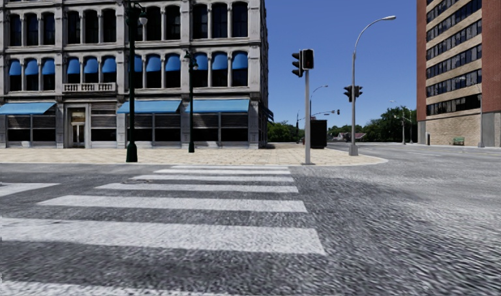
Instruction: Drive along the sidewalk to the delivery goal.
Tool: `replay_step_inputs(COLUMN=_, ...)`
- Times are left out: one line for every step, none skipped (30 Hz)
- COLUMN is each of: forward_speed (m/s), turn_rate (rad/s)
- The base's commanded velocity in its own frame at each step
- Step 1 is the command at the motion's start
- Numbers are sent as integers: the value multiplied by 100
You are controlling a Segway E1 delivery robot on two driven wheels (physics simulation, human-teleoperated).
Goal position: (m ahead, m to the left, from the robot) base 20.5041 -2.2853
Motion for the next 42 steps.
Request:
replay_step_inputs(forward_speed=200, turn_rate=0)
replay_step_inputs(forward_speed=200, turn_rate=0)
replay_step_inputs(forward_speed=200, turn_rate=0)
replay_step_inputs(forward_speed=194, turn_rate=0)
replay_step_inputs(forward_speed=187, turn_rate=-1)
replay_step_inputs(forward_speed=187, turn_rate=-1)
replay_step_inputs(forward_speed=180, turn_rate=-8)
replay_step_inputs(forward_speed=176, turn_rate=-10)
replay_step_inputs(forward_speed=169, turn_rate=-11)
replay_step_inputs(forward_speed=166, turn_rate=-15)
replay_step_inputs(forward_speed=166, turn_rate=-15)
replay_step_inputs(forward_speed=165, turn_rate=-21)
replay_step_inputs(forward_speed=164, turn_rate=-23)
replay_step_inputs(forward_speed=164, turn_rate=-24)
replay_step_inputs(forward_speed=164, turn_rate=-24)
replay_step_inputs(forward_speed=164, turn_rate=-24)
replay_step_inputs(forward_speed=164, turn_rate=-24)
replay_step_inputs(forward_speed=164, turn_rate=-24)
replay_step_inputs(forward_speed=164, turn_rate=-24)
replay_step_inputs(forward_speed=164, turn_rate=-24)
replay_step_inputs(forward_speed=164, turn_rate=-24)
replay_step_inputs(forward_speed=164, turn_rate=-24)
replay_step_inputs(forward_speed=164, turn_rate=-24)
replay_step_inputs(forward_speed=164, turn_rate=-24)
replay_step_inputs(forward_speed=164, turn_rate=-24)
replay_step_inputs(forward_speed=164, turn_rate=-24)
replay_step_inputs(forward_speed=164, turn_rate=-24)
replay_step_inputs(forward_speed=164, turn_rate=-24)
replay_step_inputs(forward_speed=164, turn_rate=-24)
replay_step_inputs(forward_speed=164, turn_rate=-22)
replay_step_inputs(forward_speed=164, turn_rate=-12)
replay_step_inputs(forward_speed=164, turn_rate=-12)
replay_step_inputs(forward_speed=164, turn_rate=0)
replay_step_inputs(forward_speed=164, turn_rate=0)
replay_step_inputs(forward_speed=165, turn_rate=0)
replay_step_inputs(forward_speed=165, turn_rate=0)
replay_step_inputs(forward_speed=200, turn_rate=0)
replay_step_inputs(forward_speed=200, turn_rate=0)
replay_step_inputs(forward_speed=200, turn_rate=0)
replay_step_inputs(forward_speed=200, turn_rate=0)
replay_step_inputs(forward_speed=200, turn_rate=0)
replay_step_inputs(forward_speed=200, turn_rate=0)
